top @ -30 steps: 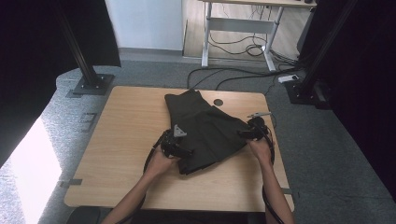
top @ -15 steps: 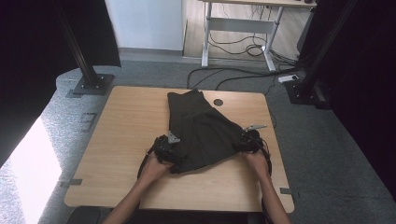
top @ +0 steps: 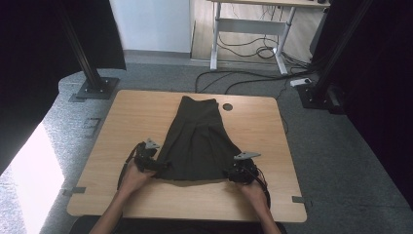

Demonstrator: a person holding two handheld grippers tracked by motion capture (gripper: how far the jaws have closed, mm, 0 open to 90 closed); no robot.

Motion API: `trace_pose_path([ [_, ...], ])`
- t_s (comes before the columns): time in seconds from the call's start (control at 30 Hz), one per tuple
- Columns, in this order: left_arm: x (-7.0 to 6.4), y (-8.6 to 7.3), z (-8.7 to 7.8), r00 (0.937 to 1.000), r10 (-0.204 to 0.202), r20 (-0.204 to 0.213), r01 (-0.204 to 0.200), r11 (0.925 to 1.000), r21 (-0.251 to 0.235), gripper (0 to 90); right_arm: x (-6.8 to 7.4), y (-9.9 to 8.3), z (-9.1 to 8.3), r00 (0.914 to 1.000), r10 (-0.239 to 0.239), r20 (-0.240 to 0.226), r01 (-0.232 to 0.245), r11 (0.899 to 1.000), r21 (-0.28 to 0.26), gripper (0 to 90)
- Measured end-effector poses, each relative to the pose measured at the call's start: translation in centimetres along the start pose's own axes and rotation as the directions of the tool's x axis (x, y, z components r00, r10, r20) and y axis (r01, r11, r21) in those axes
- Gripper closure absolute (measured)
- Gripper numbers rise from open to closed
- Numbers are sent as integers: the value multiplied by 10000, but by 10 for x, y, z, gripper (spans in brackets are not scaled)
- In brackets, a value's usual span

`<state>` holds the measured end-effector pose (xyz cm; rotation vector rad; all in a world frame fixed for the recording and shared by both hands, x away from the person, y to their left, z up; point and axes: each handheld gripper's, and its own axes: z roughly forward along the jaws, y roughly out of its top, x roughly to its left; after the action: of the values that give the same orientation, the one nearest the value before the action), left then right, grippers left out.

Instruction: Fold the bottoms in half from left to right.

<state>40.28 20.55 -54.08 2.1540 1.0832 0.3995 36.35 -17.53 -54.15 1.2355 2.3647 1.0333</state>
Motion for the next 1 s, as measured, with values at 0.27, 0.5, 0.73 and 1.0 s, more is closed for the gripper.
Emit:
trace_pose_path([
  [0.27, 1, -10, -39, 9999, -57, -124, 46, 9962, -867, 128, -1, -7, -14, 9994, -67, 342, 84, 9987, -501, 215],
  [0.5, 28, -47, -64, 9950, -965, -269, 940, 9922, -824, 110, -21, -28, -33, 9948, 42, 1019, 4, 9990, -450, 163],
  [0.73, 34, -66, -60, 9926, -811, -908, 848, 9957, 370, 55, -38, -47, -36, 9912, 393, 1263, -359, 9989, -298, 161],
  [1.0, 33, -68, -58, 9921, -696, -1042, 739, 9966, 376, 25, -40, -50, -35, 9905, 406, 1311, -326, 9975, -625, 137],
])
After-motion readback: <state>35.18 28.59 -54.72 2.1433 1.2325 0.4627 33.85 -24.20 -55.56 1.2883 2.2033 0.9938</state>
